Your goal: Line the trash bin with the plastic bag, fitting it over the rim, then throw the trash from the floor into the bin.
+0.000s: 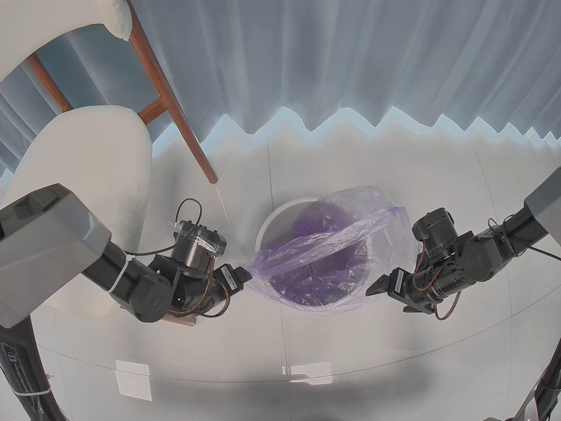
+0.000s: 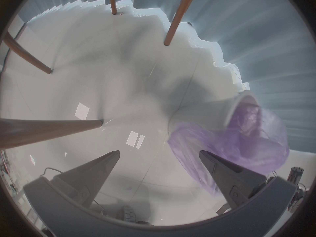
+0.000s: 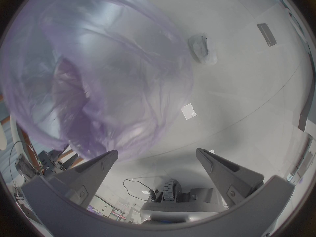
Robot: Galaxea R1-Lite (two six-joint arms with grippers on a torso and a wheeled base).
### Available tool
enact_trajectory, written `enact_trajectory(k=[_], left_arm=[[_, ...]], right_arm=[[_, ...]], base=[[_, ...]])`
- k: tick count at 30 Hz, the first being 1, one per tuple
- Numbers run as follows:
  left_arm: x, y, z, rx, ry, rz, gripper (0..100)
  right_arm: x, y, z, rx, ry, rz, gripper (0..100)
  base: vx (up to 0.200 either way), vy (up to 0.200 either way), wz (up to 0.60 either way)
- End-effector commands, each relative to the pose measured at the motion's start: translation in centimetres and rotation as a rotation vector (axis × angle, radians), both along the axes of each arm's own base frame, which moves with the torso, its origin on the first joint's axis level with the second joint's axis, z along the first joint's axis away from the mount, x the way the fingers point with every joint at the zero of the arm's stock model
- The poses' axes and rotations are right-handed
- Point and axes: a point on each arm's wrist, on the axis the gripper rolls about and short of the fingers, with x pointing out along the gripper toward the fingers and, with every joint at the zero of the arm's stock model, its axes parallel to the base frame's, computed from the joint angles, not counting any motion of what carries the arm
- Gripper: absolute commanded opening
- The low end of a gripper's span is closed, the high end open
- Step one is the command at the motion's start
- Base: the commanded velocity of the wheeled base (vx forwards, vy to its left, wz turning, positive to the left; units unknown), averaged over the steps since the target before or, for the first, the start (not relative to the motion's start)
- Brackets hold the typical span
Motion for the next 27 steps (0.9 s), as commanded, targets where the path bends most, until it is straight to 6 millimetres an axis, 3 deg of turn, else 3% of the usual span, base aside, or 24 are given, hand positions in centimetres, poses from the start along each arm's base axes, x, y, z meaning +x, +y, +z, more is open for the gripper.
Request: enact_trajectory(k=[1, 6, 12, 18, 22, 23, 27], left_arm=[[-4.1, 0.4, 3.2, 0.003, -0.077, -0.089, 100], [-7.2, 0.8, 4.7, 0.069, -0.222, -0.272, 100], [-7.4, 0.9, 4.6, 0.182, -0.368, -0.494, 100], [-5.9, -0.7, 3.1, 0.296, -0.502, -0.721, 100], [-5.2, -1.8, 2.4, 0.3, -0.541, -0.749, 100], [-3.8, -3.1, 1.6, 0.316, -0.624, -0.795, 100], [-1.8, -4.2, 0.3, 0.378, -0.694, -0.83, 100]], right_arm=[[-3.5, -0.3, 2.7, 0.015, -0.073, 0.059, 100], [-5.2, -1.0, 3.2, -0.005, -0.198, 0.14, 100], [-5.1, -1.4, 3.3, -0.014, -0.3, 0.133, 100], [-4.9, -1.5, 3.6, -0.025, -0.32, 0.114, 100], [-5.0, -1.6, 3.9, -0.028, -0.33, 0.105, 100], [-4.9, -2.2, 3.7, -0.035, -0.323, 0.085, 100], [-5.0, -2.4, 3.8, -0.034, -0.321, 0.073, 100]], base=[[0.0, 0.0, 0.0], [0.0, 0.0, 0.0], [0.0, 0.0, 0.0], [0.0, 0.0, 0.0], [0.0, 0.0, 0.0], [0.0, 0.0, 0.0], [0.0, 0.0, 0.0]])
